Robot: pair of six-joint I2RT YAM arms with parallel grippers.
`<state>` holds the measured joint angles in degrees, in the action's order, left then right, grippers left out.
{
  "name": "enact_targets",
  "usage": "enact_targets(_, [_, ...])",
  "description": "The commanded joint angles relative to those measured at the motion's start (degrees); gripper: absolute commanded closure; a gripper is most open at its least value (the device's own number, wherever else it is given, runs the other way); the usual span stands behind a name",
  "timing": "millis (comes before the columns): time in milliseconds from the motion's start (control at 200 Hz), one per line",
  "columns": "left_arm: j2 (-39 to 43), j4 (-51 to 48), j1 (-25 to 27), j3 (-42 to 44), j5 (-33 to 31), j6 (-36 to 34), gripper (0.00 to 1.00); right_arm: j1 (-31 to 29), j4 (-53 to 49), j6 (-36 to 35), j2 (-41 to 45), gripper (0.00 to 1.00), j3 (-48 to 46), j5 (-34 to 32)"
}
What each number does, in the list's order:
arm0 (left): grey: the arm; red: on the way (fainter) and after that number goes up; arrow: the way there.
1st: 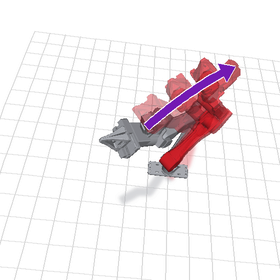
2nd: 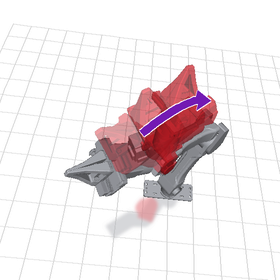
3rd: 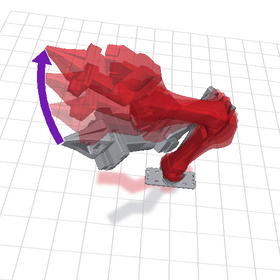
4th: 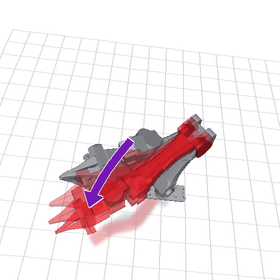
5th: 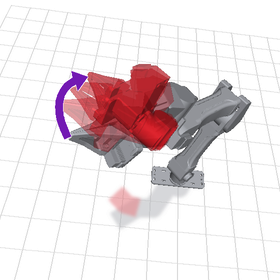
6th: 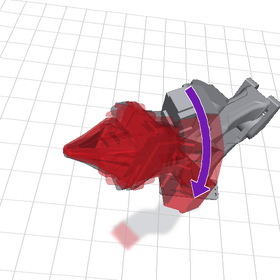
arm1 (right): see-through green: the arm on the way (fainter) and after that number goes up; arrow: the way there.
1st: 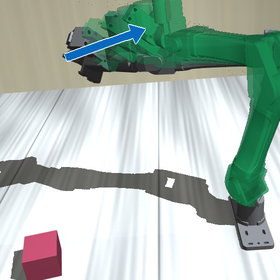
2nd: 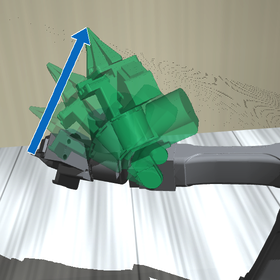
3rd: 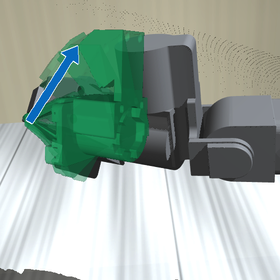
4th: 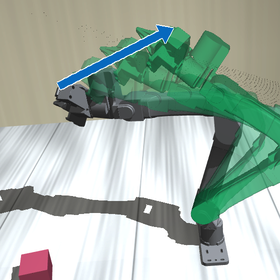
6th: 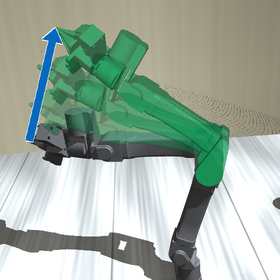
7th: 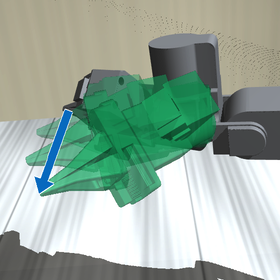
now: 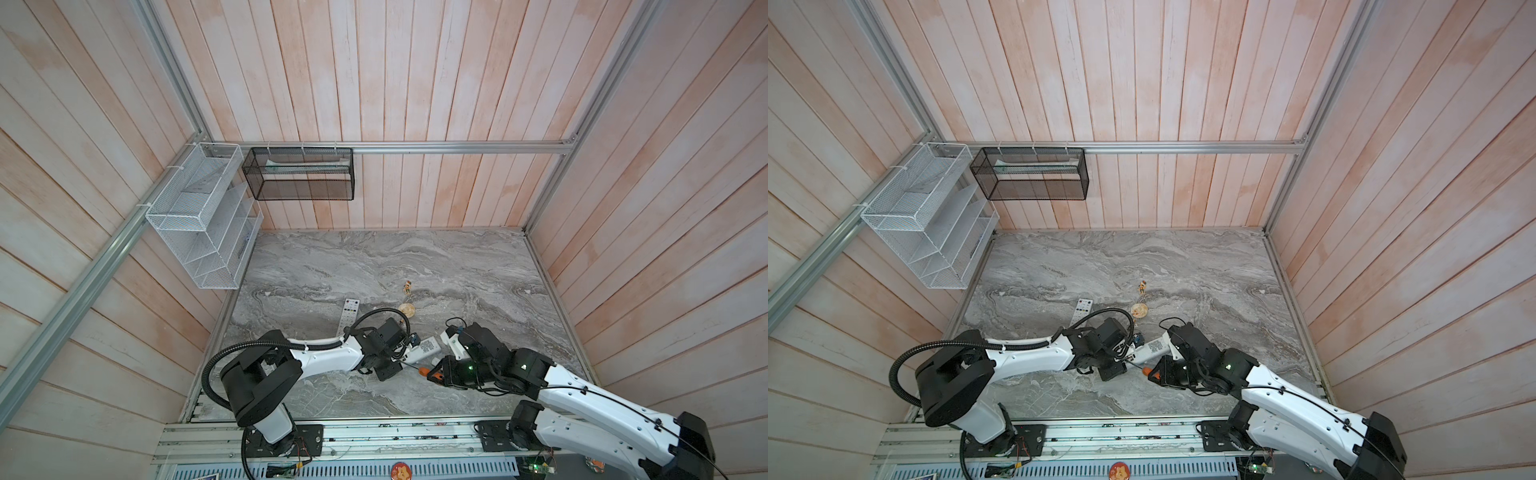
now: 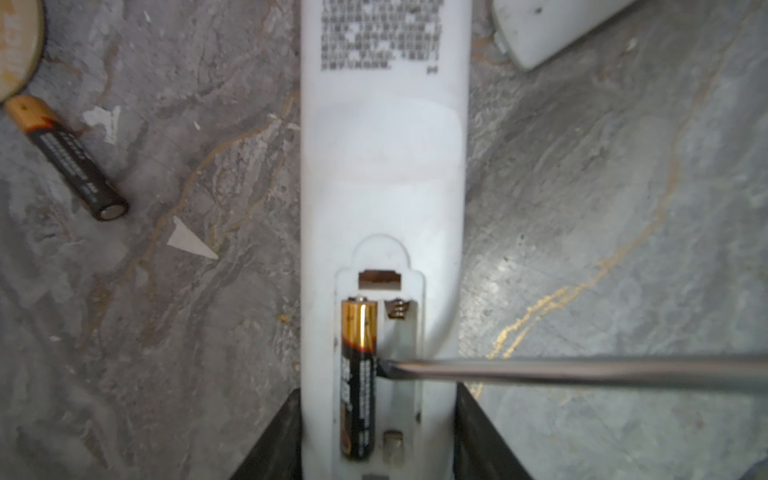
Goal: Unload the batteries from the remote control
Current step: 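Insert the screwdriver tip under the second battery with the right gripper, then pry the second battery up and out of the compartment with the screwdriver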
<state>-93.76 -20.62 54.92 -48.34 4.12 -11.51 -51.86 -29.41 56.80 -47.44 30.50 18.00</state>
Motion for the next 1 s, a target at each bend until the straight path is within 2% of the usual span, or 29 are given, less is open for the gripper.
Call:
enact_targets(0, [-1.78,-2.73,0.28,-0.44,2.89,-0.97,0.74,-0.54,-0.20,3.32,3.89,1.00,-6.97,-5.68])
enact_targets(165, [-1.78,-2.78,0.28,-0.52,3.08,-1.05,0.74,-1.14,4.51,4.87,11.51,1.00,-15.93,-4.45])
enact_targets(335, [-2.21,-2.95,0.28,-0.77,3.25,-0.98,0.75,-1.14,3.92,4.56,14.57,1.00,-16.40,-5.67])
enact_targets(355, [-2.28,-2.93,-1.46,-0.86,3.29,-0.97,0.75,-1.14,4.62,4.36,14.42,1.00,-16.48,-5.34])
enact_targets(495, [-2.70,-3.23,-1.83,-1.10,3.81,-1.14,0.76,-1.20,11.67,1.38,9.94,1.00,-16.52,-0.26])
enact_targets(710, [-2.88,-3.51,-2.30,-1.32,4.77,-1.43,0.78,-1.19,14.02,-6.33,0.97,1.00,-12.06,3.43])
enact_targets(995, [-0.79,-3.38,-3.88,-0.93,7.70,-1.85,0.81,-1.14,13.54,-8.52,-0.83,1.00,-6.61,2.62])
